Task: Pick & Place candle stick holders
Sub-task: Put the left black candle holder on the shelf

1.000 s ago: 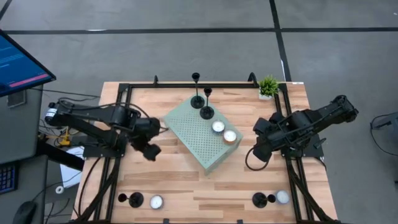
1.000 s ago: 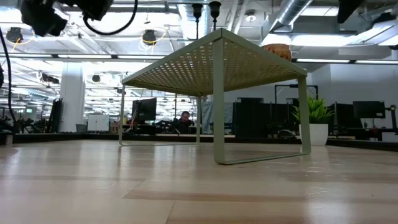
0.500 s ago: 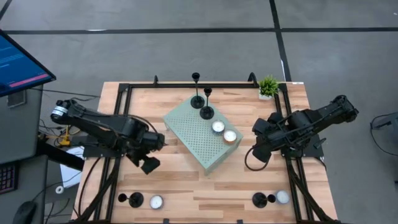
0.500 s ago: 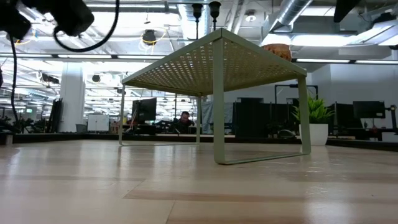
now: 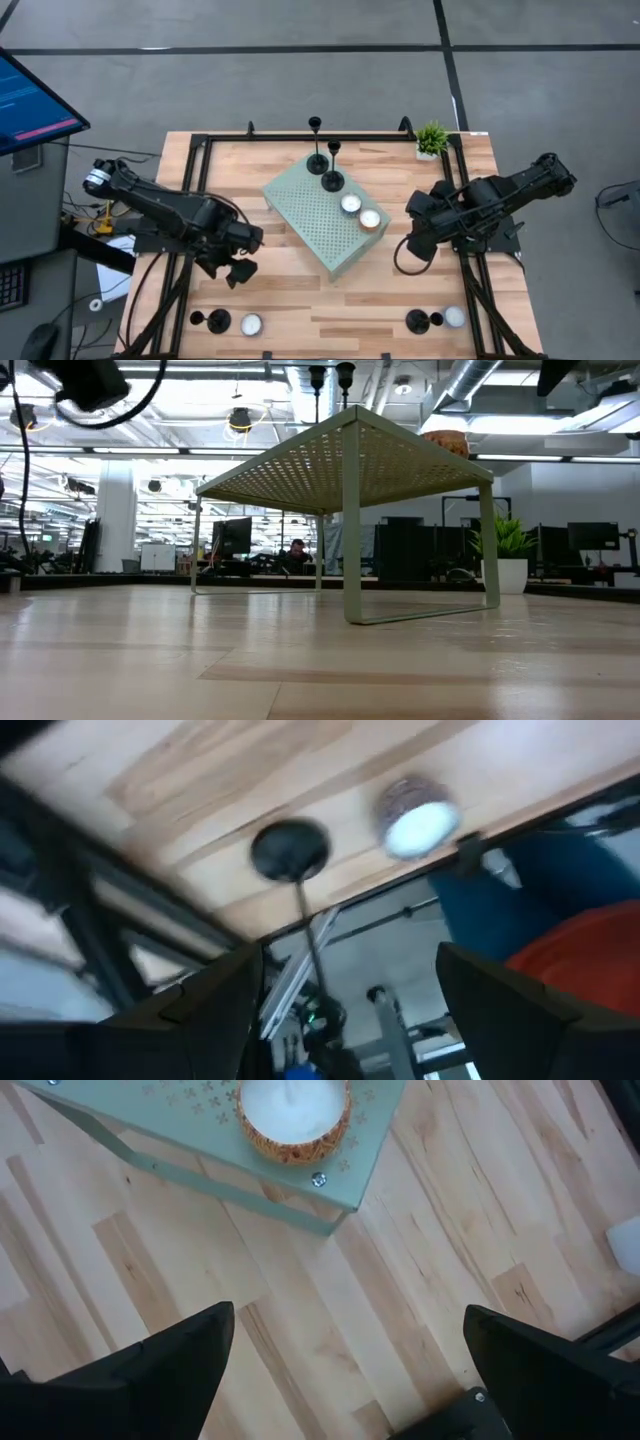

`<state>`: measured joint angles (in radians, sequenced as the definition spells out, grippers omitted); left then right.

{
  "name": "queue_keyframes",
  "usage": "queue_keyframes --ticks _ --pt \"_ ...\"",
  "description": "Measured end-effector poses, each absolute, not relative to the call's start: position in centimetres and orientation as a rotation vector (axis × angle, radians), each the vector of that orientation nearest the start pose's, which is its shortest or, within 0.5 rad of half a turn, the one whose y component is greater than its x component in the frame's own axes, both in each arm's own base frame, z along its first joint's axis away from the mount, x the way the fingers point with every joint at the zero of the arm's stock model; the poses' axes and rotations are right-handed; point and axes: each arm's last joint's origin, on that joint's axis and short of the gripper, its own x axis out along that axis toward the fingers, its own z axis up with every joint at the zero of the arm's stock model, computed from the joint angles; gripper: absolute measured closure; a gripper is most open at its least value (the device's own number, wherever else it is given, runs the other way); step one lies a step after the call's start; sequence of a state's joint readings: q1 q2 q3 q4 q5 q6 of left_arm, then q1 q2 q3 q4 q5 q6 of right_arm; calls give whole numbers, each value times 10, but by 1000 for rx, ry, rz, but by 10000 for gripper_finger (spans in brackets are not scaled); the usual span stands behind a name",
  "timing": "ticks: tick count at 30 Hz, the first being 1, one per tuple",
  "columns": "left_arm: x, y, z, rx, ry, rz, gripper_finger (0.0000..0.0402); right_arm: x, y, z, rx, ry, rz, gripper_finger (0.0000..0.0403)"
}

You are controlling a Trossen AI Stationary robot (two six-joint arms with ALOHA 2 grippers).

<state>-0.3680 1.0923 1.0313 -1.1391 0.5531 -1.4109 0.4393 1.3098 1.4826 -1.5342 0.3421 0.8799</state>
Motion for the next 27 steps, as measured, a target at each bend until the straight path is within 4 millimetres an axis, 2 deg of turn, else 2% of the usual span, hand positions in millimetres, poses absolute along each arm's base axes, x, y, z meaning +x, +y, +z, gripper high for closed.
queue_keyframes --ticks 2,6,9,14,21,27 --pt "162 -75 307 -1222 1443 183 101 187 77 367 235 1161 -459 19" --pt "152 -64 347 -1142 1038 100 101 188 77 367 211 1164 -443 19" --pt "135 -57 371 -1153 934 18 101 187 76 368 214 1156 -437 19" --pt "122 -63 380 -1260 1071 -113 101 189 73 369 236 1143 -444 19" --pt "131 -88 370 -1319 1435 -229 101 195 71 370 251 1108 -424 19" --pt "137 -102 363 -1320 1553 -196 101 197 68 370 248 1103 -427 19"
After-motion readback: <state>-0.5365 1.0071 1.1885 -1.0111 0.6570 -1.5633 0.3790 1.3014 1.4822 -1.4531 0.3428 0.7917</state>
